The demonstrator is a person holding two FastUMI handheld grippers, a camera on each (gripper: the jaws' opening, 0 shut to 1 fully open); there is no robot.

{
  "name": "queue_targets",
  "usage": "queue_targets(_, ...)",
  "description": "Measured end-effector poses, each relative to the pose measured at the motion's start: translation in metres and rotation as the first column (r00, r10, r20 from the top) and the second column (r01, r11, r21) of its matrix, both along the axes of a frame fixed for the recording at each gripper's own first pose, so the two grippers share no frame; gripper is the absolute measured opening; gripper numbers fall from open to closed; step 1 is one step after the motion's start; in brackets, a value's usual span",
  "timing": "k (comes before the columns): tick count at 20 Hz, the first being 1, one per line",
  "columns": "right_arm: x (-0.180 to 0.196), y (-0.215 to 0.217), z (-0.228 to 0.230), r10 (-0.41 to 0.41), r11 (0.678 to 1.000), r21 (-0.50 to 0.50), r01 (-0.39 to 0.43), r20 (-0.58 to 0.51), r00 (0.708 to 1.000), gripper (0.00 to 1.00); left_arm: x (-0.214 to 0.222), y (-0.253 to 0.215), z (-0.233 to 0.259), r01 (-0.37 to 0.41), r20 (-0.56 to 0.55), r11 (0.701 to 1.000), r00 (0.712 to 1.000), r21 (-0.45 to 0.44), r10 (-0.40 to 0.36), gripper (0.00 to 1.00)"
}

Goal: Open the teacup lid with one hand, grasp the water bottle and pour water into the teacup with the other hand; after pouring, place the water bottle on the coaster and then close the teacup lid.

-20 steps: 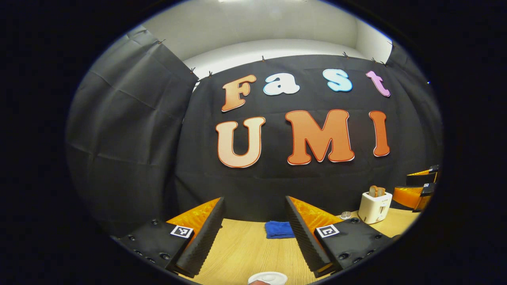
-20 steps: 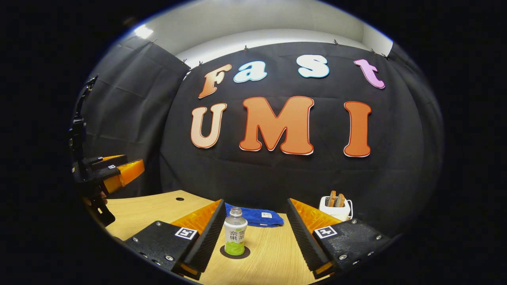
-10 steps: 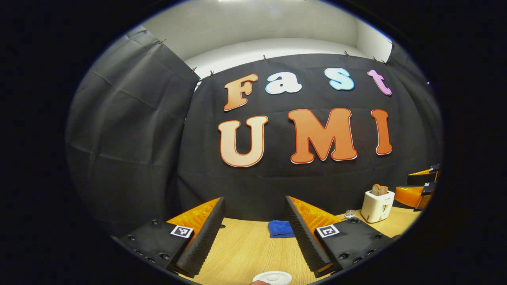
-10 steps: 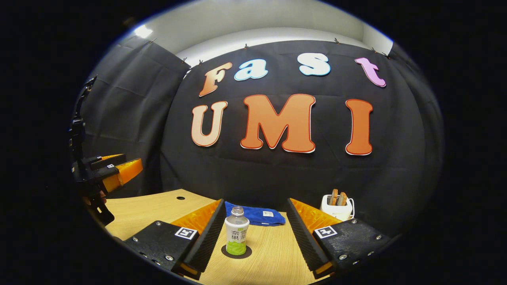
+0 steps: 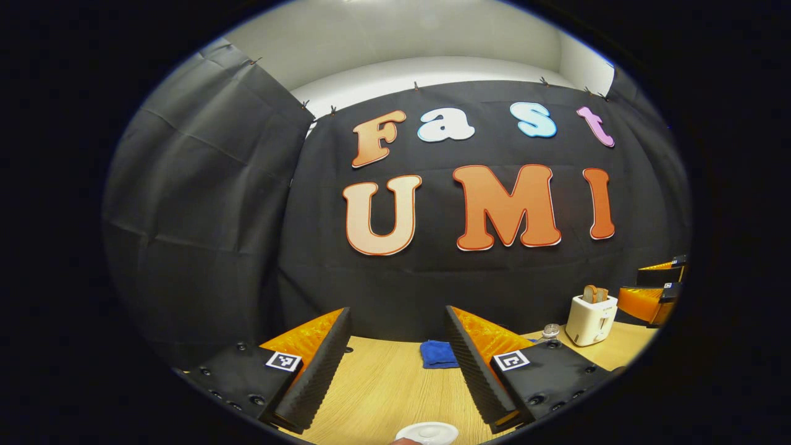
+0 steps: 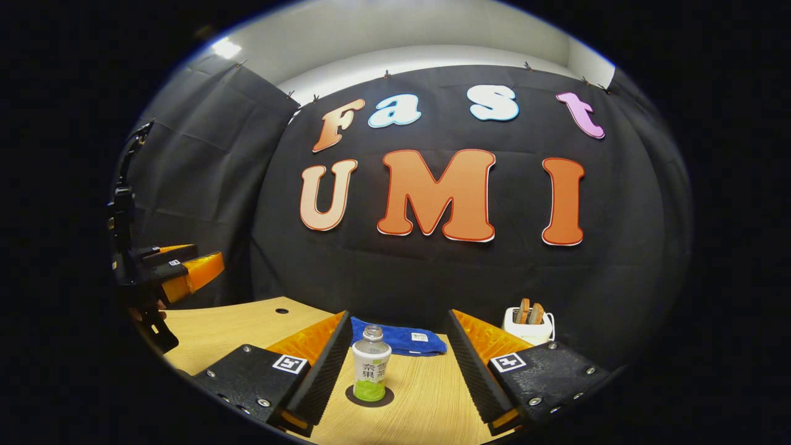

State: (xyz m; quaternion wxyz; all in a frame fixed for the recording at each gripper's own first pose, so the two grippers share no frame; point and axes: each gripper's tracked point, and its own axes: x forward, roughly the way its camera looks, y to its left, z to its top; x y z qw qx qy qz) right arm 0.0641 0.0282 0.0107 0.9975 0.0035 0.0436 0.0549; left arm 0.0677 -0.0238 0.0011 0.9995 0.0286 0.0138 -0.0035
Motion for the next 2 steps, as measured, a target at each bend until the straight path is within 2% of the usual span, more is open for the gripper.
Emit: queue_targets(2, 0.0009, -0.0005, -0.0008, 0.0, 1.0, 0.001, 0.0, -0.002, 1.0, 0.92, -0.0002, 0.0014, -0.0001, -0.006, 0.0, 1.0, 1.0, 0.0, 0.006, 0.95)
